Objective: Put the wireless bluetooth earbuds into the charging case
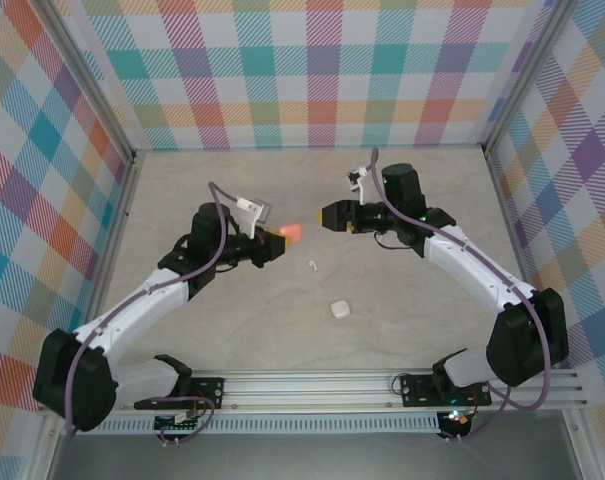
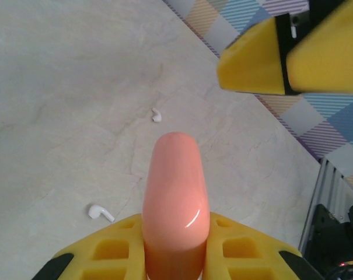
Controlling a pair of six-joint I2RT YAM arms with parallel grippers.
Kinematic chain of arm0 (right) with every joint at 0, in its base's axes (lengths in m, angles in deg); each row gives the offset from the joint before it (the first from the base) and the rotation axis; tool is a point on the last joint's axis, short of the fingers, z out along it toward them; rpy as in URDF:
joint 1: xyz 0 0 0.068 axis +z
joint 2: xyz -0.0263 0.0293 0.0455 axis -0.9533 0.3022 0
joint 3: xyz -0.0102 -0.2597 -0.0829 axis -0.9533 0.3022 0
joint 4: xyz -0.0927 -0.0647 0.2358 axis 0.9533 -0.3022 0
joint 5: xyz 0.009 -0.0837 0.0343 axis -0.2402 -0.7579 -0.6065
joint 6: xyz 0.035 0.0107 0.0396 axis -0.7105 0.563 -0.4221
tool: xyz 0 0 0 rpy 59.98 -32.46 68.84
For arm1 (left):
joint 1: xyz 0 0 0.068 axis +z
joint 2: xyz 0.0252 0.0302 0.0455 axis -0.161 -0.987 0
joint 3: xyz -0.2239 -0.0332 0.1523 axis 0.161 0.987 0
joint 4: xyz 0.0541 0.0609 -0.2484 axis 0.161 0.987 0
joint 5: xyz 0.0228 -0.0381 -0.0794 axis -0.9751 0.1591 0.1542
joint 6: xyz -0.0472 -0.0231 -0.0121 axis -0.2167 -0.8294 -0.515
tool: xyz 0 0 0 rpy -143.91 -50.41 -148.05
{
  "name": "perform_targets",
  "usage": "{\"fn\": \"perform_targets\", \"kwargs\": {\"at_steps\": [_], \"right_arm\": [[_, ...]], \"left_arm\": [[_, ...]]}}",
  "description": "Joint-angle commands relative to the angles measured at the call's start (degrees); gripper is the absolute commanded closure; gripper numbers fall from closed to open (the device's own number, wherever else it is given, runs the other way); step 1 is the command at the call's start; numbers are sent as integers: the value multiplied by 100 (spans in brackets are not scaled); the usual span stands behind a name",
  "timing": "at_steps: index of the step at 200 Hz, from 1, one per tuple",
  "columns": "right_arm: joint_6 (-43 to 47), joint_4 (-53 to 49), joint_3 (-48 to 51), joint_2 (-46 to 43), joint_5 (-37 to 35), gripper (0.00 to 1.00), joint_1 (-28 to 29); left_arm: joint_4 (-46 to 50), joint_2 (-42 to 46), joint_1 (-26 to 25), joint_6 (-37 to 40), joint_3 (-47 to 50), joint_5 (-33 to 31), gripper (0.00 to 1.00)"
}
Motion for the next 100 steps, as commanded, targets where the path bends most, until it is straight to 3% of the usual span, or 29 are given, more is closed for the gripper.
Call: {"fn": "perform_targets", "kwargs": {"at_steps": [1, 21, 48, 100], "right_arm": [[1928, 117, 285, -501, -446, 38, 83], [3694, 157, 418, -566, -1189, 37, 386], [5670, 251, 317, -209, -1663, 32, 883], [6641, 710, -95, 466, -1807, 18, 1085]], "left_arm": [[256, -558, 295, -201, -592, 1131, 98], [885, -1190, 506, -162, -1200, 1775, 98], [1126, -1577, 537, -140, -1507, 1961, 98], [1386, -1632, 537, -107, -1685, 2272, 94]]}}
